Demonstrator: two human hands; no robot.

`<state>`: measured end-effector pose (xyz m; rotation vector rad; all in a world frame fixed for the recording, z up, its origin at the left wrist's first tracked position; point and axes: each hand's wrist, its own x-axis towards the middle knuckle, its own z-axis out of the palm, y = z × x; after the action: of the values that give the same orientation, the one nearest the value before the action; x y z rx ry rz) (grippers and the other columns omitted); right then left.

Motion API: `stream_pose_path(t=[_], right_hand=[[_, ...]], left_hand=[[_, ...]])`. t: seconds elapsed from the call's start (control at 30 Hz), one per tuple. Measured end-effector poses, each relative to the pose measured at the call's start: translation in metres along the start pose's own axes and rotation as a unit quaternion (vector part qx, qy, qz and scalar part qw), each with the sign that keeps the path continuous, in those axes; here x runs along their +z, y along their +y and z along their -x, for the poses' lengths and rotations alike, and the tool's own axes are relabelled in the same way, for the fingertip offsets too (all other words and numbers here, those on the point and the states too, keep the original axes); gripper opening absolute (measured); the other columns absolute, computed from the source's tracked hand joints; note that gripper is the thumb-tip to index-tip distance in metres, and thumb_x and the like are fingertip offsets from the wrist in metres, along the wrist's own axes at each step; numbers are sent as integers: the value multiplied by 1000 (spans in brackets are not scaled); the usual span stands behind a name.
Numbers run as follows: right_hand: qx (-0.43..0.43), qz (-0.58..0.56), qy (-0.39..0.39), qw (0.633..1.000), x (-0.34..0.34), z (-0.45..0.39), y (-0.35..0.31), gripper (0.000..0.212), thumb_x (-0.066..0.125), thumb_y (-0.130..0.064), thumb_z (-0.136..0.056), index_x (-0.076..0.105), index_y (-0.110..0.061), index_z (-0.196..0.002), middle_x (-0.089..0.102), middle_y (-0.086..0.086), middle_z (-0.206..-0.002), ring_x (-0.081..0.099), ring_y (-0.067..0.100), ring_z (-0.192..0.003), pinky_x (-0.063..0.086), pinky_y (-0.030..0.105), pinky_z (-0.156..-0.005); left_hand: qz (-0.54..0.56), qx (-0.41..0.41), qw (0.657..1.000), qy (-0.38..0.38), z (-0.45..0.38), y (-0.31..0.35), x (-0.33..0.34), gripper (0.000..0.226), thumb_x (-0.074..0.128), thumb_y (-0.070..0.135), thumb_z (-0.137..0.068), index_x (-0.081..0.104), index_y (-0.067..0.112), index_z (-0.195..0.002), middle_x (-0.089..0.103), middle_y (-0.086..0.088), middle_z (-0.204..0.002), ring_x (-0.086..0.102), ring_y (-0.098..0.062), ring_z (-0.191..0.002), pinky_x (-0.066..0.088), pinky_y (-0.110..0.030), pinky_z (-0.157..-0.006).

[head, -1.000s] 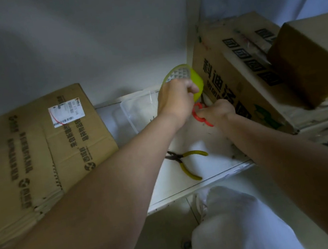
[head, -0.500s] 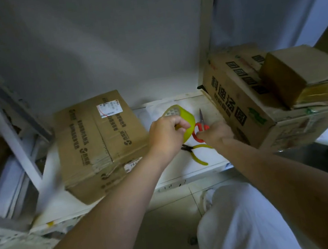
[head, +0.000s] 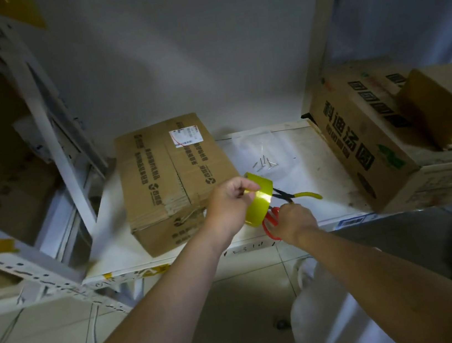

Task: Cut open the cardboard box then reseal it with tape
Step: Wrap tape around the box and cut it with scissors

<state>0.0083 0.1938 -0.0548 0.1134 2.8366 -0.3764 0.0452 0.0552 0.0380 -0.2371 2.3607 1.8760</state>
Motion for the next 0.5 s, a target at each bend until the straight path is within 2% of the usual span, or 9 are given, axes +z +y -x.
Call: stream_pose_path(t=[0.07, 0.17, 0.27, 0.4, 0.5], right_hand=[[-20, 34, -1, 999, -1, -8, -3, 42, 49, -48, -93, 63, -11, -106, 68, 7, -105, 63, 25, -101, 50, 31, -82], [-27, 48, -11, 998, 0, -20, -4, 37, 49, -42, -95, 62, -10, -108, 68, 8, -105, 64, 24, -100, 50, 30, -81], [-23, 41, -23, 999, 4, -28, -4, 31, 52, -36, -95, 61, -10, -108, 67, 9, -105, 64, 25, -100, 51, 31, -85], [-12, 39, -47, 998, 9, -35, 0, 29, 60, -28, -92, 59, -7, -112, 67, 10, -106, 64, 23, -100, 51, 29, -85], [-42, 18, -20, 999, 2, -36, 0, 30, 55, -31, -92, 63, -5, -105, 67, 12, -102, 64, 26, -94, 51, 31, -77]], left_hand=[[30, -8, 1000, 3, -3, -2, -2, 30, 53, -3, -93, 53, 23, -78, 59, 4, -78, 48, -5, -68, 36, -17, -57], [62, -34, 997, 24, -9, -4, -6, 29, 57, 0, -92, 43, 22, -79, 54, 2, -79, 44, -10, -69, 34, -26, -59], [112, -76, 990, 34, -13, -2, -8, 24, 61, 4, -90, 44, 20, -85, 61, -3, -91, 49, -16, -78, 38, -29, -63], [187, -101, 976, 35, -17, 2, -10, 21, 64, 2, -88, 48, 16, -88, 62, -4, -89, 55, -22, -85, 47, -33, -69], [216, -107, 969, 46, -17, 8, -13, 20, 64, 2, -88, 48, 14, -87, 60, -4, -84, 56, -20, -78, 48, -30, -62]])
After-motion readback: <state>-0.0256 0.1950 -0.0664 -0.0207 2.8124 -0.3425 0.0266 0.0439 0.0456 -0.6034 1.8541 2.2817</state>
